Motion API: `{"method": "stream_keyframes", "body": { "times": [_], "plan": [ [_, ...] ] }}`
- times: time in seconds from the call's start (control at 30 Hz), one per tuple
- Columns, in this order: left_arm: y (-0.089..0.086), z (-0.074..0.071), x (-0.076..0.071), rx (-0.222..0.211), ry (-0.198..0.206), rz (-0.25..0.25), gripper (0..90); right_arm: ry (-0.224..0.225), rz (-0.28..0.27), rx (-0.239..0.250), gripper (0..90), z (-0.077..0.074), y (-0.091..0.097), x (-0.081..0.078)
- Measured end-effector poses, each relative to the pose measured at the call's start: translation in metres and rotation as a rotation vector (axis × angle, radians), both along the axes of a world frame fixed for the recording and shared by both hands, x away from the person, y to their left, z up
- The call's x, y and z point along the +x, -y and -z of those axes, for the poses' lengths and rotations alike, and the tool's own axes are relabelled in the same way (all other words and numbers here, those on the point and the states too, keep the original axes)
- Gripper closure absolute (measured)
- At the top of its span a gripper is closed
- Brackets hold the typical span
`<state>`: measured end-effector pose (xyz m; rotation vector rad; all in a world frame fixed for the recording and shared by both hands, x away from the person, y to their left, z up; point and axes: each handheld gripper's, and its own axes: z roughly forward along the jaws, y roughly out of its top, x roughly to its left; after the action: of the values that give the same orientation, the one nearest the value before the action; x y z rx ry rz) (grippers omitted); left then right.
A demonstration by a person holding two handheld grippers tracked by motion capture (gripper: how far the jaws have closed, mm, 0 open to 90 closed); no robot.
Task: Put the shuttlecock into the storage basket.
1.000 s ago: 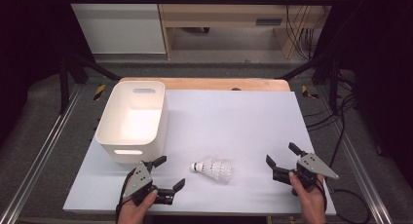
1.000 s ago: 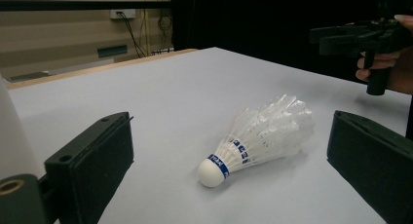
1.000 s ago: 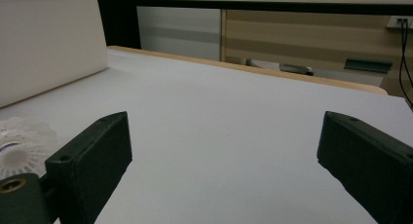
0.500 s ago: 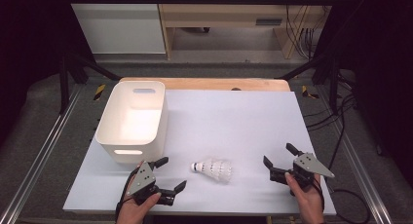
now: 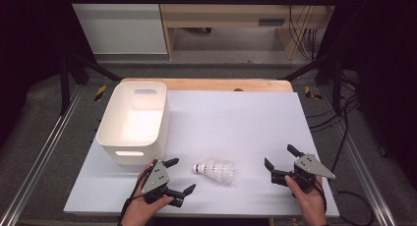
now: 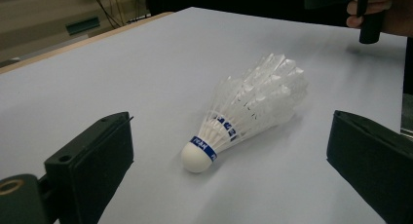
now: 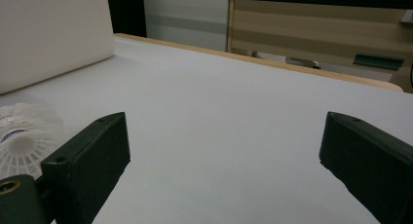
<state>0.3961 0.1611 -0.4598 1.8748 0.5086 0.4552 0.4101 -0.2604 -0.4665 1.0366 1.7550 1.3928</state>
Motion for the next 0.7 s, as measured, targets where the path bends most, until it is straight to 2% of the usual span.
{"method": "stream_keyframes", "body": {
  "times": [0.4, 0.57, 0.7],
  "plan": [
    [0.011, -0.011, 0.016, 0.068, -0.013, 0.06, 2.8, -0.001, -0.002, 0.003, 4.5, 0.0, -0.001, -0.001],
    [0.018, -0.013, 0.02, 0.119, -0.017, 0.09, 2.8, -0.003, -0.003, 0.001, 4.5, 0.0, -0.001, -0.001],
    [0.022, -0.012, 0.027, 0.17, -0.038, 0.108, 2.8, -0.003, -0.004, 0.006, 4.5, 0.0, -0.001, -0.001]
  ]
}}
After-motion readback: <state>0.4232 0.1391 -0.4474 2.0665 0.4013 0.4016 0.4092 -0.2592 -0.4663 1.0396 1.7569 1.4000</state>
